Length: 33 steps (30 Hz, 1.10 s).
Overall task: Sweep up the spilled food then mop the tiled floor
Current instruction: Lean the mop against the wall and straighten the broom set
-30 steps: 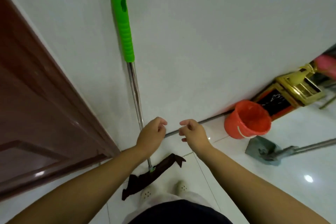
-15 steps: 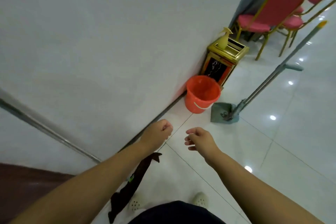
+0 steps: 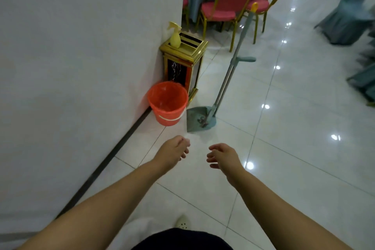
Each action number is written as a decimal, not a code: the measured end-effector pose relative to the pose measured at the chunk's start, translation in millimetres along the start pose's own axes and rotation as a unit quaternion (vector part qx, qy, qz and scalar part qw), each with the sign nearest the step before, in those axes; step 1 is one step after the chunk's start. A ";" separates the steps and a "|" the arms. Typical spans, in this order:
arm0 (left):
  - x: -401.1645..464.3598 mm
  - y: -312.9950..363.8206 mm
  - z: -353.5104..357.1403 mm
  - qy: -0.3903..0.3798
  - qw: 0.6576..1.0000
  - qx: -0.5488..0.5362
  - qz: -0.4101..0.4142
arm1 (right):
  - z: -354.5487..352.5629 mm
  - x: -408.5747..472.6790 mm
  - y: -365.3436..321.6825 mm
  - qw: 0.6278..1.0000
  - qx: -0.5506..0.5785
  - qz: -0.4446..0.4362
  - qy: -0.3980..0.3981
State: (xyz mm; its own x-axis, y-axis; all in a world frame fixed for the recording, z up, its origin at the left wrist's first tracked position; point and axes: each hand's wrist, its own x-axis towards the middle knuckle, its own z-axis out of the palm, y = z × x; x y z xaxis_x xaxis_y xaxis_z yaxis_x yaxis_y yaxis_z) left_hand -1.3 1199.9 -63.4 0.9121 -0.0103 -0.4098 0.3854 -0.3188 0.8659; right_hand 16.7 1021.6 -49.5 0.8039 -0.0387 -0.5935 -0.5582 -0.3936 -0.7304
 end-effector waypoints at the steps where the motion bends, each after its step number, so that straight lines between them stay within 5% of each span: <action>1: 5.6 6.3 8.4 -0.002 1.000 -0.006 0.000 | -10.8 6.1 0.6 1.000 0.001 0.001 0.002; 13: 119.8 71.0 56.0 -0.017 1.000 -0.017 0.010 | -92.6 89.8 -23.5 0.999 0.046 -0.002 0.024; 22: 276.0 156.6 80.3 -0.039 0.996 -0.082 0.006 | -170.5 215.2 -127.6 0.998 0.033 -0.031 0.031; 33: 418.7 233.9 65.0 0.027 0.999 -0.016 0.027 | -230.2 342.6 -201.5 0.999 0.020 -0.031 0.030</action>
State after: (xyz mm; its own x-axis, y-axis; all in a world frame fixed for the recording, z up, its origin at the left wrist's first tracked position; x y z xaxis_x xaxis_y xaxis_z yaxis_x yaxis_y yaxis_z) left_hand 461.7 1059.4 -51.1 0.9374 0.0254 -0.3475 0.3396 -0.2890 0.8951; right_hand 451.9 876.2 -27.8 0.8473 -0.0704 -0.5265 -0.5139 -0.3592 -0.7790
